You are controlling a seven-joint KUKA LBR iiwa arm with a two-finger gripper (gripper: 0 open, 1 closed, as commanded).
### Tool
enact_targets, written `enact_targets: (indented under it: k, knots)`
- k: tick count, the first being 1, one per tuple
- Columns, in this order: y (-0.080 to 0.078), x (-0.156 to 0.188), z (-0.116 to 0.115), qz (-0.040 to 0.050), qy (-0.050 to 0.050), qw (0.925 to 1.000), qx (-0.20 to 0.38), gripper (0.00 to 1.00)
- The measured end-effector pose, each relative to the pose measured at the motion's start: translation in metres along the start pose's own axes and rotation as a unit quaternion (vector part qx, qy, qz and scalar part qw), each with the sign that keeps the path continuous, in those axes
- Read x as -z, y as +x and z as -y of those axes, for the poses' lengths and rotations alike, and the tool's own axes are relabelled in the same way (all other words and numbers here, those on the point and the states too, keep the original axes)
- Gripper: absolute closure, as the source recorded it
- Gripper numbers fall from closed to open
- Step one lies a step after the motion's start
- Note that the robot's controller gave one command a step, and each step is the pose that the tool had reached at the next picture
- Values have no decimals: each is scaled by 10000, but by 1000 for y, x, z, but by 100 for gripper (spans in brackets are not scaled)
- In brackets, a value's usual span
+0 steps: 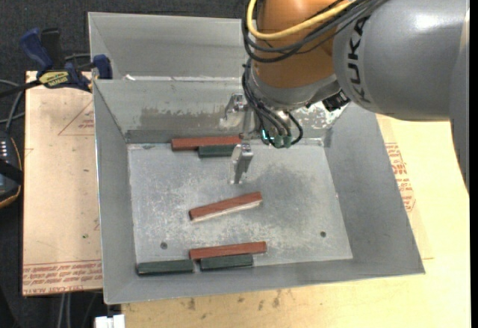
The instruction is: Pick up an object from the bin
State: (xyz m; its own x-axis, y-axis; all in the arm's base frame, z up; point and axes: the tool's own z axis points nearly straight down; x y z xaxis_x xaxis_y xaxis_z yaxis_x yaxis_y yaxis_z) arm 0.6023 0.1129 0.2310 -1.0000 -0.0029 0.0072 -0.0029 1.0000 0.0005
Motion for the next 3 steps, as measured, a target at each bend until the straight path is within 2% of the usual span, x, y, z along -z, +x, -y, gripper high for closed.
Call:
enact_targets:
  k: [1,2,3]
  knots:
    - [-1,5,1,42,-5,10000,-11,0]
    - [54,-46,0,58,-3,9997,252,0]
    - [52,-153,42,99,-26,9997,232,100]
